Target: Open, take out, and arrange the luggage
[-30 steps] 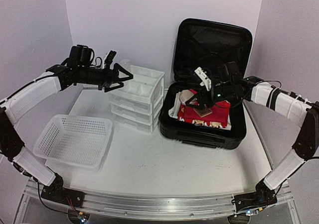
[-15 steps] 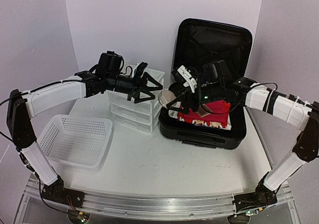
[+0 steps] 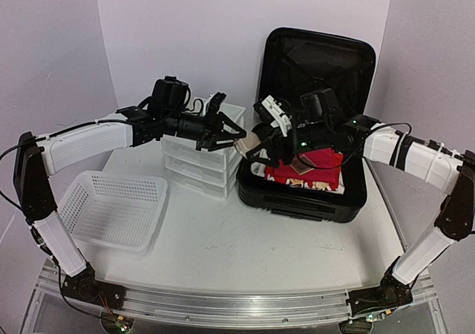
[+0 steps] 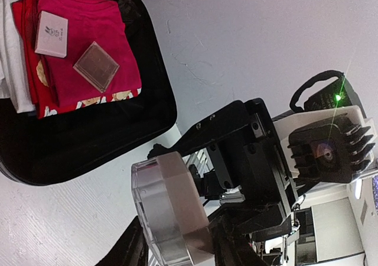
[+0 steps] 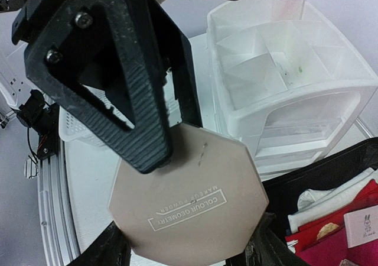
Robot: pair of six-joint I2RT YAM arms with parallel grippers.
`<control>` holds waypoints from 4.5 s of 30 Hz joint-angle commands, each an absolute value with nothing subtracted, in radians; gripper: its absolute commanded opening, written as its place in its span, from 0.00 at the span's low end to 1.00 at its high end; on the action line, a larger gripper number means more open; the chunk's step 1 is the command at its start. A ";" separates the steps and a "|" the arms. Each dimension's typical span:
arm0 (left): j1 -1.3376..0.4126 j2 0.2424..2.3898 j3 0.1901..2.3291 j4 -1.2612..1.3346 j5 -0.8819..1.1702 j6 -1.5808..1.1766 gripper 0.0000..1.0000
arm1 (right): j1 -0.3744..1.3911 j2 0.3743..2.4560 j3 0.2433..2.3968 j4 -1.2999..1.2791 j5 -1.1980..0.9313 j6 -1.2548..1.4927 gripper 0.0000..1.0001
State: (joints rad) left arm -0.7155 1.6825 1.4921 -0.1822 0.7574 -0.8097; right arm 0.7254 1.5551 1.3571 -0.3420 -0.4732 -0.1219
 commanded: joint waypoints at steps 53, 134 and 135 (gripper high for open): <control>-0.333 1.745 1.657 -0.315 0.357 -0.521 0.12 | 0.733 1.366 1.237 -0.260 -0.121 -0.103 0.98; -0.336 1.313 1.397 -0.472 0.396 -0.445 0.82 | 0.456 1.939 1.662 -0.818 0.071 0.013 0.98; -0.336 1.310 1.396 -0.472 0.394 -0.445 0.82 | 0.468 1.954 1.678 -0.827 0.112 0.008 0.98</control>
